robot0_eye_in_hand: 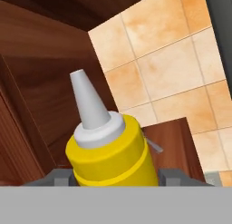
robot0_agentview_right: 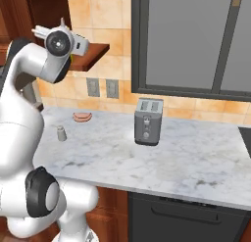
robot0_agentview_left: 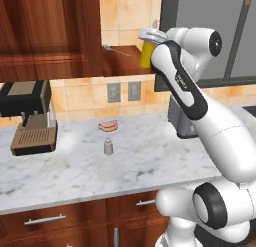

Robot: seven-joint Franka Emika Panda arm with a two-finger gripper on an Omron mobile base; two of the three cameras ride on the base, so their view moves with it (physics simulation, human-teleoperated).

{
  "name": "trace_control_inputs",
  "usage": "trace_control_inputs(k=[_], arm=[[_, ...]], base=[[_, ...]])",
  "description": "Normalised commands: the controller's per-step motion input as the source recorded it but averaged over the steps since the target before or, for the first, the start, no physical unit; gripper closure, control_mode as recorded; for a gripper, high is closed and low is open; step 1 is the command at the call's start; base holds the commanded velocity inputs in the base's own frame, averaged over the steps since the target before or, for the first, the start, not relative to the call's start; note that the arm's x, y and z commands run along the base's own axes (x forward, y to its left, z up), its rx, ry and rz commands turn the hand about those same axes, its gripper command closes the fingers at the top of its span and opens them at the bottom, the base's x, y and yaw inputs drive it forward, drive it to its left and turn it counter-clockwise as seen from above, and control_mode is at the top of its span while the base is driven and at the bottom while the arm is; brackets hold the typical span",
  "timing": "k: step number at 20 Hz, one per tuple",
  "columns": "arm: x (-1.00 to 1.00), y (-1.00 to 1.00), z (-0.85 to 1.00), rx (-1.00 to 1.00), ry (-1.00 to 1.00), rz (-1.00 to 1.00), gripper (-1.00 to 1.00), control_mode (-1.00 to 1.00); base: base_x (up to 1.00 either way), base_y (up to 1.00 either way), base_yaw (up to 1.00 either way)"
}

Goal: Pick the mustard and shaker from the counter and place them in the cabinet.

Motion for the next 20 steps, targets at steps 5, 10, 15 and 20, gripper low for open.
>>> trace_control_inputs(k=[5, 10, 15, 20], arm=[[0.4, 0.0, 0.09, 0.01, -0.02, -0.02, 1.0, -1.0], [0.58, 0.0, 0.02, -0.01, 0.03, -0.06, 1.0, -1.0], [0.52, 0.01, 0.05, -0.01, 0.03, -0.1, 1.0, -1.0], [0.13, 0.04, 0.0, -0.06, 0.01, -0.02, 1.0, -1.0]], base=[[0.0, 0.0, 0.0], [0.0, 0.0, 0.0], [0.0, 0.0, 0.0], [0.0, 0.0, 0.0]])
